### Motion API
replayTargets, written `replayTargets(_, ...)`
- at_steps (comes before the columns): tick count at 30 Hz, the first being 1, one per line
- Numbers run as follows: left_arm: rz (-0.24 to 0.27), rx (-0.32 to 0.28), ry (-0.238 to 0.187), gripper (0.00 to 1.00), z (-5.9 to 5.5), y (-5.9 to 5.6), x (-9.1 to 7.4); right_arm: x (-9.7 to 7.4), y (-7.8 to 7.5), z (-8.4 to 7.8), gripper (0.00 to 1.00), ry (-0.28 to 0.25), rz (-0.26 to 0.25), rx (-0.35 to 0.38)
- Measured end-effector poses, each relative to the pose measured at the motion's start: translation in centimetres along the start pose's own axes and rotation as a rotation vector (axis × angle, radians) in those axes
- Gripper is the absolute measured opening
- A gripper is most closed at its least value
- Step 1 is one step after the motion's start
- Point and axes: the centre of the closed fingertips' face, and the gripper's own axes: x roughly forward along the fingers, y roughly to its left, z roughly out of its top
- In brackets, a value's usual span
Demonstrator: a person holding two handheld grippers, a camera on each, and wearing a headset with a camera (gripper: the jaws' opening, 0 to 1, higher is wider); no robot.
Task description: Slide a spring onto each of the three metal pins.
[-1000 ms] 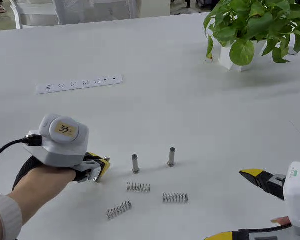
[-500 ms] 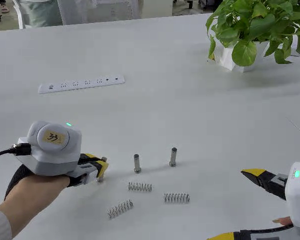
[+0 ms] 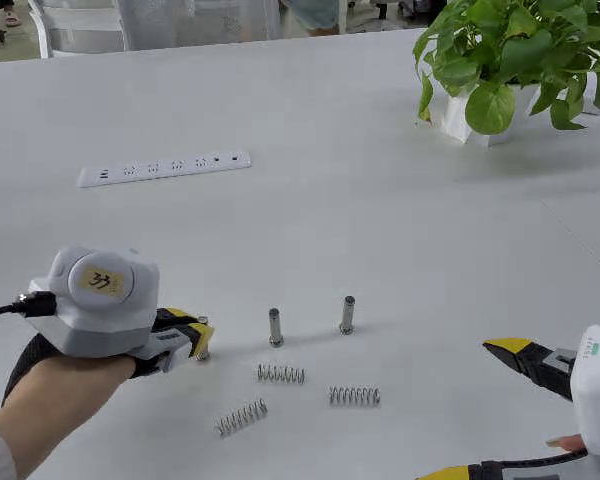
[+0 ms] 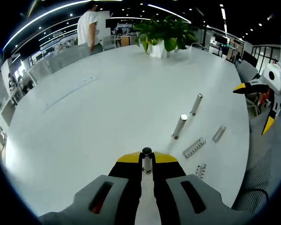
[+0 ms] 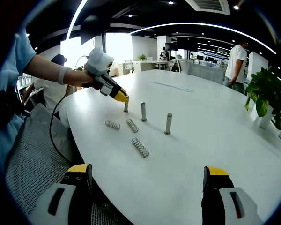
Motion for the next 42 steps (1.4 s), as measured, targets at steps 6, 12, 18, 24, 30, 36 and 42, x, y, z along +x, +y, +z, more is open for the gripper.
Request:
replayTargets(6,0.010,-0.026,-0.006,0.04,-0.2,0.5,-0.2,0.0,0.0,0.0,0.98,0.006,0.004,-0.008)
replayTargets(12,0.016,-0.046,-0.011,0.05,-0.3,0.7,-0.3,0.0,0.0,-0.1,0.98,0.012,0.004,-0.013)
replayTargets(18,0.009,-0.093,-0.013,0.05,-0.3,1.2,-0.3,0.1,0.0,-0.1,0.98,0.017,0.004,-0.017)
replayTargets(24,-0.003,-0.122,-0.015,0.05,-0.4,1.1,-0.3,0.1,0.0,-0.2,0.98,0.019,0.005,-0.021)
replayTargets(30,0.000,-0.086,-0.025,0.05,-0.3,0.8,-0.3,0.0,0.0,-0.4,0.98,0.022,0.006,-0.022)
replayTargets(36,-0.005,-0.094,-0.030,0.05,-0.4,0.4,-0.3,0.0,0.2,-0.5,0.98,0.027,0.008,-0.028)
replayTargets(42,-0.005,-0.106,-0.031,0.05,-0.5,0.4,-0.5,0.0,0.3,-0.5,0.98,0.029,0.011,-0.031)
